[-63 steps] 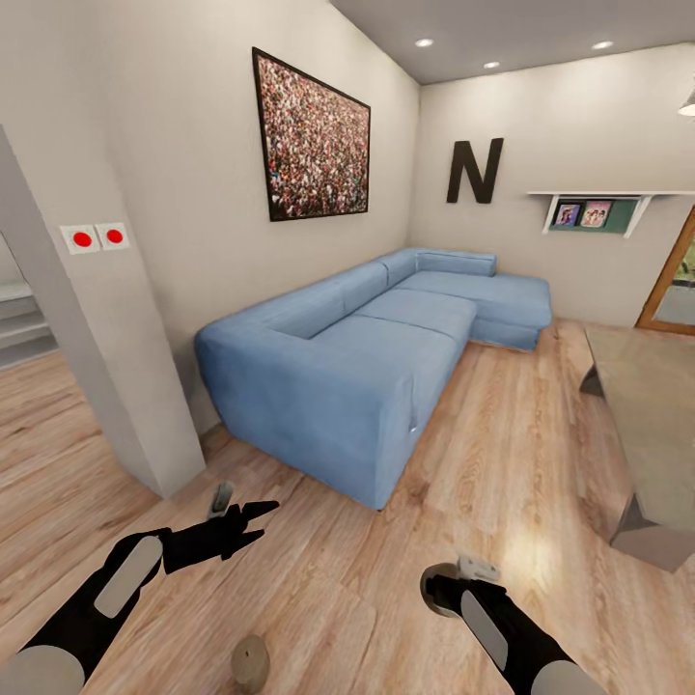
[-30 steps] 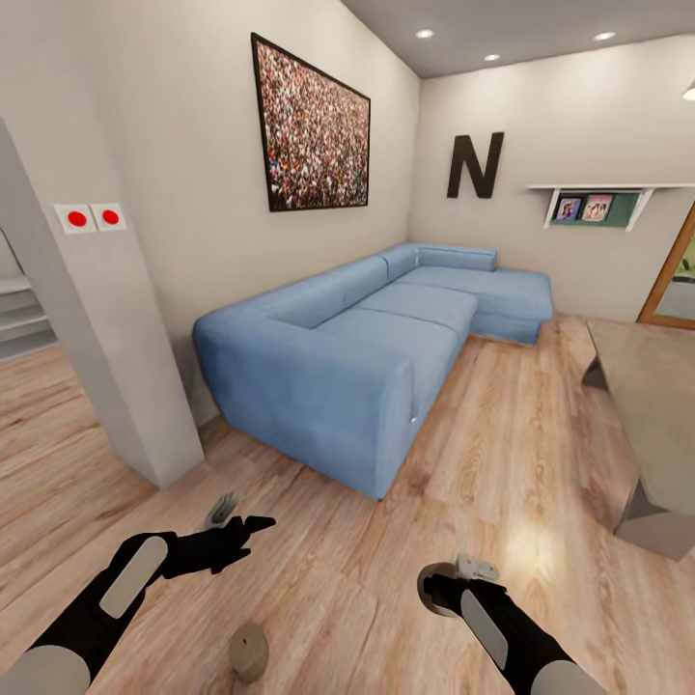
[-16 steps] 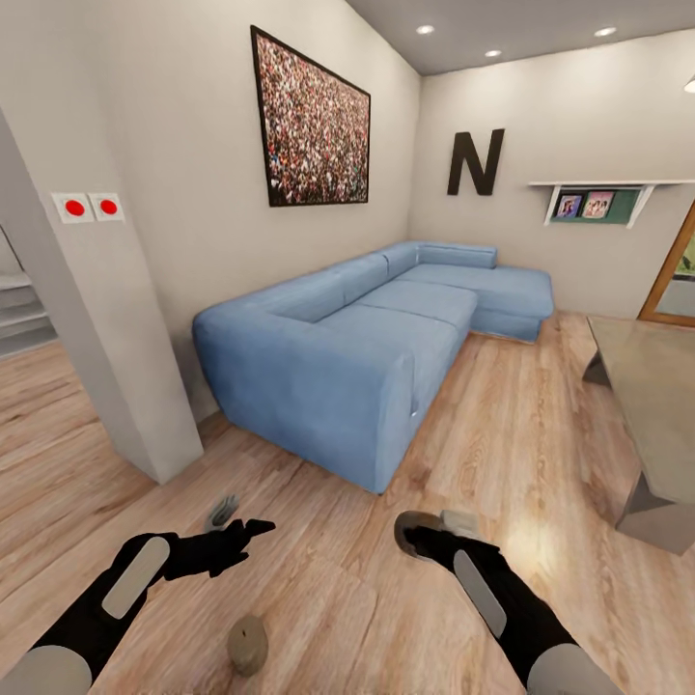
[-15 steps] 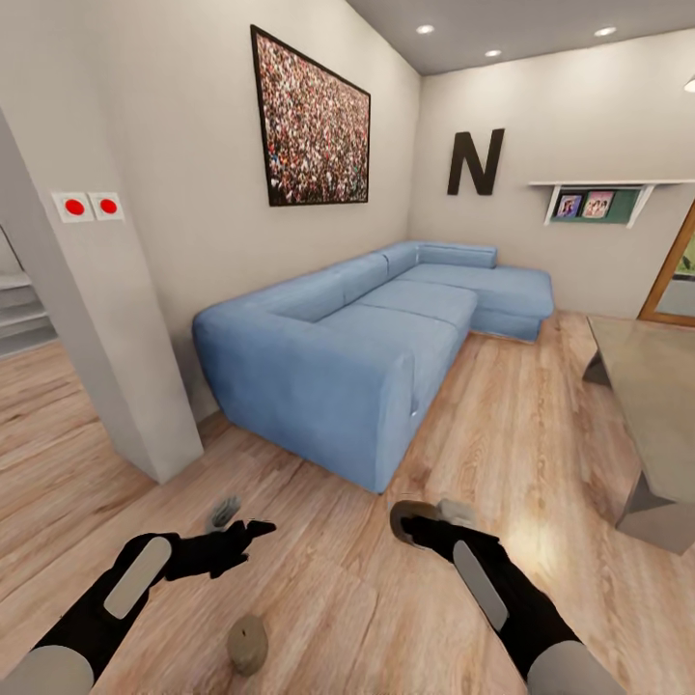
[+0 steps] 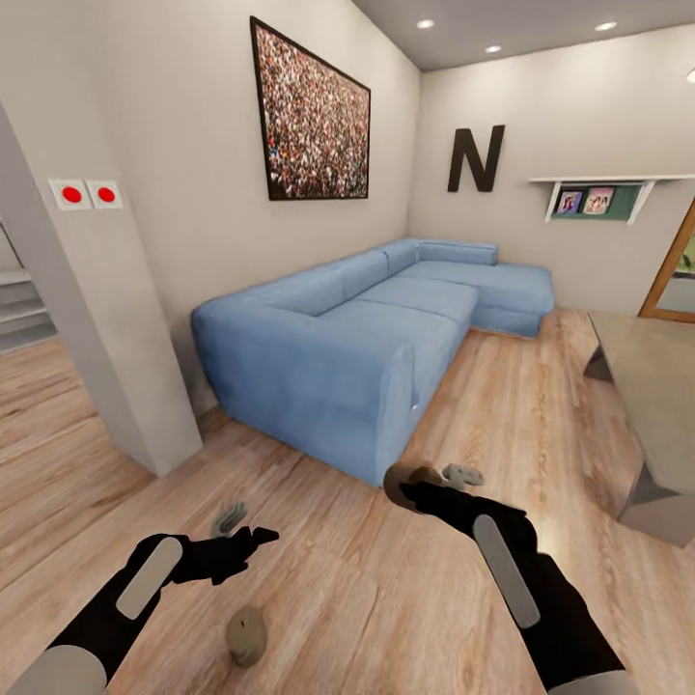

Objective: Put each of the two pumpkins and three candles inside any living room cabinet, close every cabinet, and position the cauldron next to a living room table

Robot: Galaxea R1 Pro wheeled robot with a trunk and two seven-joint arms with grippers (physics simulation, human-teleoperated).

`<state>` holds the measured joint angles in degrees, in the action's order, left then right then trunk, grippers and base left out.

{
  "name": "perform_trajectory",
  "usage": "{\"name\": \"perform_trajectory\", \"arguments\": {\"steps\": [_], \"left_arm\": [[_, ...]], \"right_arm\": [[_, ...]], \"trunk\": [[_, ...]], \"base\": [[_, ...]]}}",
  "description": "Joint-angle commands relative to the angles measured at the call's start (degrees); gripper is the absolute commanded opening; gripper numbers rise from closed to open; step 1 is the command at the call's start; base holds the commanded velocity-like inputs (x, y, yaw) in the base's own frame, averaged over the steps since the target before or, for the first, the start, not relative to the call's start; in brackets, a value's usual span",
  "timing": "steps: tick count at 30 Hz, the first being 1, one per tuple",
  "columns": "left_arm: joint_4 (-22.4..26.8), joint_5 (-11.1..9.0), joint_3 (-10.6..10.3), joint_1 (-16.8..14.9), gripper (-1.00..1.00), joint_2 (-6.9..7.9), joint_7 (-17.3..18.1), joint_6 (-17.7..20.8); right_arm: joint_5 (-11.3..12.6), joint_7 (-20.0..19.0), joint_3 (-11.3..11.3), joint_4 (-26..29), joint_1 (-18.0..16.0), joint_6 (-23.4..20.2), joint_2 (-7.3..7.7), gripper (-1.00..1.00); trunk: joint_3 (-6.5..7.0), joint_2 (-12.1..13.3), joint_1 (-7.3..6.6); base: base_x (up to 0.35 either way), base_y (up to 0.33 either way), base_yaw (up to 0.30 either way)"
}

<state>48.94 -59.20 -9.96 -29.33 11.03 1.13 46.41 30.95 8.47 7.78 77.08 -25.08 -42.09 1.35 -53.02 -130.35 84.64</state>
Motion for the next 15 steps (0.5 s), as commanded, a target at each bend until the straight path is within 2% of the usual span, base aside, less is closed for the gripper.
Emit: {"name": "perform_trajectory", "arguments": {"steps": [1,15], "left_arm": [[0.02,0.04,-0.13,-0.03,1.0,0.05,0.11,0.08],[0.01,0.05,-0.18,-0.04,1.0,0.07,0.1,0.08]], "right_arm": [[0.58,0.58,0.12,0.37,0.05,-0.34,0.05,-1.0],[0.64,0.5,-0.04,1.15,0.21,-2.04,-0.13,-1.0]], "trunk": [[-0.24,-0.44,0.21],[-2.75,-6.06,3.29]], "base": [[0.0,0.0,0.0],[0.0,0.0,0.0]]}}
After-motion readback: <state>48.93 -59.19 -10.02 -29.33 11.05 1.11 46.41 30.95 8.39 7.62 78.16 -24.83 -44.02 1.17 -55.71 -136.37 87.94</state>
